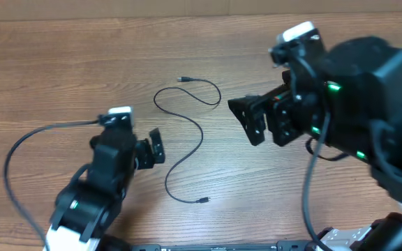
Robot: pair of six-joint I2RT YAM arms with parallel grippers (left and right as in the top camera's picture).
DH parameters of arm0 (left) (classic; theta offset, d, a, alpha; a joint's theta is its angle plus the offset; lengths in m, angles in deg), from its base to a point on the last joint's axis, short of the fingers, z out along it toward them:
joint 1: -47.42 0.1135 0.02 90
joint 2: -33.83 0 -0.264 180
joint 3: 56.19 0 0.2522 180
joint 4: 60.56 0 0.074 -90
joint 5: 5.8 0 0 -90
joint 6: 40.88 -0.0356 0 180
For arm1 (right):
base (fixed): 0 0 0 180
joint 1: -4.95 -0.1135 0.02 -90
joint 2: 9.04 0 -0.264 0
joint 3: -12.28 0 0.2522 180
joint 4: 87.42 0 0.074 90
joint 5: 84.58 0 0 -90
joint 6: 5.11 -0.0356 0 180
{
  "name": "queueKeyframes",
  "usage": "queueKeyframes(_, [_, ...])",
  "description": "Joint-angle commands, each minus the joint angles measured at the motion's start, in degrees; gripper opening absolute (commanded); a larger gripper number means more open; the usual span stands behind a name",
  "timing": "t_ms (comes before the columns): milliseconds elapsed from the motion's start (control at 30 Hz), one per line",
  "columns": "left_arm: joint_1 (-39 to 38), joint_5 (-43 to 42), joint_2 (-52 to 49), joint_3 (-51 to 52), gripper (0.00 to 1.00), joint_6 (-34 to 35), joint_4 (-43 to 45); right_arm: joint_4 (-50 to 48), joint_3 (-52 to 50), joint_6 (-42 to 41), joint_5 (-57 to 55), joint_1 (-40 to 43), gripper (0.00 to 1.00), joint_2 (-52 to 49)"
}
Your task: Untangle cables
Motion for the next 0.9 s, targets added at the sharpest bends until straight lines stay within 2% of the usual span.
queueKeyframes(0, [-0.31, -0.28, -3.21, 0.44, 1.0, -1.9, 1.18, -0.11, -4.63, 1.36, -6.62, -0.31, 1.0, 0.26])
queueKeyframes(233, [-0.31, -2.75, -6.91, 0.44, 0.99, -1.84, 2.84, -2.86, -14.64, 1.36, -9.38, -0.2, 1.0, 0.26])
queueKeyframes(500, [-0.31, -6.43, -6.75, 0.42, 0.96, -1.68, 1.55, -14.6, -23.71, 0.57, -11.02, 1.42, 1.0, 0.26])
queueKeyframes(667, [-0.31, -6.84, -6.75, 0.42, 0.94, -1.66, 0.72, -13.81, -25.66, -2.12, -9.62, 8.22, 1.0, 0.96])
queueKeyframes(867, [-0.31, -6.88, -6.78, 0.42, 0.93, -1.2, 2.05, -13.86, -33.68, -0.24, 0.74, 19.89, 1.0, 8.02])
